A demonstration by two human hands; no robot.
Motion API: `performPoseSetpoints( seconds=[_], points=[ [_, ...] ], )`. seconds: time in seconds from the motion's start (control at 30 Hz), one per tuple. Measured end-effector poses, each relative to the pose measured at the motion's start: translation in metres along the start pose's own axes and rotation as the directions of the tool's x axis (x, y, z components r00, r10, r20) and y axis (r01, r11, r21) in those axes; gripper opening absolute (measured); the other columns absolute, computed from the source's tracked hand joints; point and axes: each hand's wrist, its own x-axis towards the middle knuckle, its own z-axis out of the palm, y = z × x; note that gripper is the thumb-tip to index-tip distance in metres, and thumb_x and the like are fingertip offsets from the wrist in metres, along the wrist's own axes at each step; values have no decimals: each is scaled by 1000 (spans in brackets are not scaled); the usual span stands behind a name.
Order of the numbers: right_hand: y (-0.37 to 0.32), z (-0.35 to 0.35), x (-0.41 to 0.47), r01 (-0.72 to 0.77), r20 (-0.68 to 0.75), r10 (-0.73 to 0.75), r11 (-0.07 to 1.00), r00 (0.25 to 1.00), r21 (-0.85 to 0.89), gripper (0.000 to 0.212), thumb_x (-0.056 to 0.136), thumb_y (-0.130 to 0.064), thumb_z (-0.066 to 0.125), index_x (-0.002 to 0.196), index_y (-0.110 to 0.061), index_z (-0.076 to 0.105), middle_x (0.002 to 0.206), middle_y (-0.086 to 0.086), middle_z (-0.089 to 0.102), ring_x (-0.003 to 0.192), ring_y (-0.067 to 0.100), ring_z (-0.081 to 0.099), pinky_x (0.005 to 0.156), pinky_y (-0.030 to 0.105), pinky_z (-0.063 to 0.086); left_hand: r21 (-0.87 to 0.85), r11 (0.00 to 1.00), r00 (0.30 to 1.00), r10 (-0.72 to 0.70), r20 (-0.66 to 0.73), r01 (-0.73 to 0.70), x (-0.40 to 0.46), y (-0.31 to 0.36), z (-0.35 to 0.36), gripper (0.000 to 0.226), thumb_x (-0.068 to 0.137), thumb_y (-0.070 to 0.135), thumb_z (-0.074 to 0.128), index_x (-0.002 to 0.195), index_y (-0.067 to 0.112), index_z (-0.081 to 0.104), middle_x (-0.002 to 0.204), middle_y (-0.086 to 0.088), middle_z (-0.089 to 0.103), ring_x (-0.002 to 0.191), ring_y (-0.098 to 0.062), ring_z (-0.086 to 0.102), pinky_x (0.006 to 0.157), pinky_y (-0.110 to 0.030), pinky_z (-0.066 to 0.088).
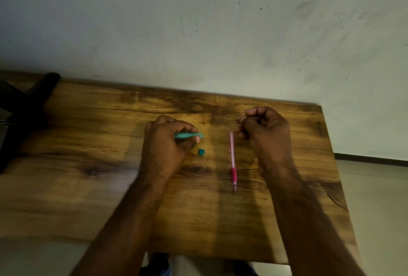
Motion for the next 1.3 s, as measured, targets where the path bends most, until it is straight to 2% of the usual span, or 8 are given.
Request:
performPoseSetpoints(
  seconds=[0.1, 0.23, 0.47, 0.6, 0.73, 0.9, 1.03, 1.3],
  points=[
    [0, 3, -1, 30, 25, -30, 999, 999, -10, 14, 92, 0, 68, 104, -8, 66, 90, 14, 75, 67, 12, 71, 63, 25, 59, 116, 993, 999, -25, -28, 28, -3, 6, 7, 21, 76, 32, 85, 96, 33, 79, 103, 9, 53, 112, -16, 39, 86, -28, 36],
    [0, 5, -3, 108, 56, -104, 991, 993, -81, 16, 92, -1, 68, 104, -12, 66, 92, 15, 75, 70, 19, 73, 65, 31, 62, 175, 983, 998, -59, -18, 61, -3, 10, 13, 22, 74, 38, 85, 96, 37, 79, 102, 10, 49, 108, -13, 34, 85, -28, 36],
    [-1, 6, -9, 276, 119, -257, 944, 959, -182, 24, 91, -5, 69, 108, -21, 63, 90, 1, 75, 76, 19, 74, 70, 39, 64, 15, 999, 1000, 30, 3, -30, -1, 24, 6, 36, 71, 48, 84, 105, 39, 76, 110, 12, 57, 117, -10, 38, 80, -27, 35],
    [-2, 9, -11, 289, 166, -264, 945, 950, -154, 26, 91, -6, 70, 110, -21, 62, 91, 0, 76, 78, 21, 75, 72, 47, 63, -24, 994, 994, 106, -2, -106, -1, 23, 6, 25, 74, 48, 81, 97, 38, 77, 105, 12, 61, 113, -10, 43, 78, -13, 30],
    [-1, 11, -13, 291, 185, -270, 952, 945, -96, 27, 91, -3, 70, 112, -17, 62, 90, 1, 75, 81, 21, 74, 75, 45, 63, -33, 993, 993, 112, -25, -113, 1, 20, 8, 14, 77, 43, 79, 90, 36, 78, 100, 13, 63, 112, -12, 46, 79, -16, 31],
    [-4, 8, -10, 129, 178, -149, 985, 973, 118, 20, 95, 0, 61, 114, -8, 64, 99, 8, 75, 74, 22, 71, 65, 34, 58, -175, 980, 994, 89, -67, -100, 1, 23, 6, 12, 79, 41, 78, 89, 34, 78, 96, 15, 66, 108, -17, 57, 90, -44, 50],
    [-4, 4, -13, -111, 339, 50, 981, 939, 161, 14, 96, -3, 62, 105, -7, 71, 97, 10, 74, 74, 21, 65, 64, 31, 54, -217, 970, 993, 95, -63, -107, 1, 25, 8, 11, 80, 41, 78, 89, 34, 78, 94, 13, 67, 104, -17, 61, 88, -49, 53],
    [-2, 6, -15, -103, 320, 53, 985, 946, 140, 7, 93, -11, 70, 95, -6, 74, 85, 10, 74, 71, 16, 66, 64, 29, 55, -208, 969, 991, 123, -48, -130, -1, 33, 15, 18, 75, 49, 76, 89, 37, 77, 94, 17, 64, 105, -18, 59, 87, -52, 52]
  ],
)
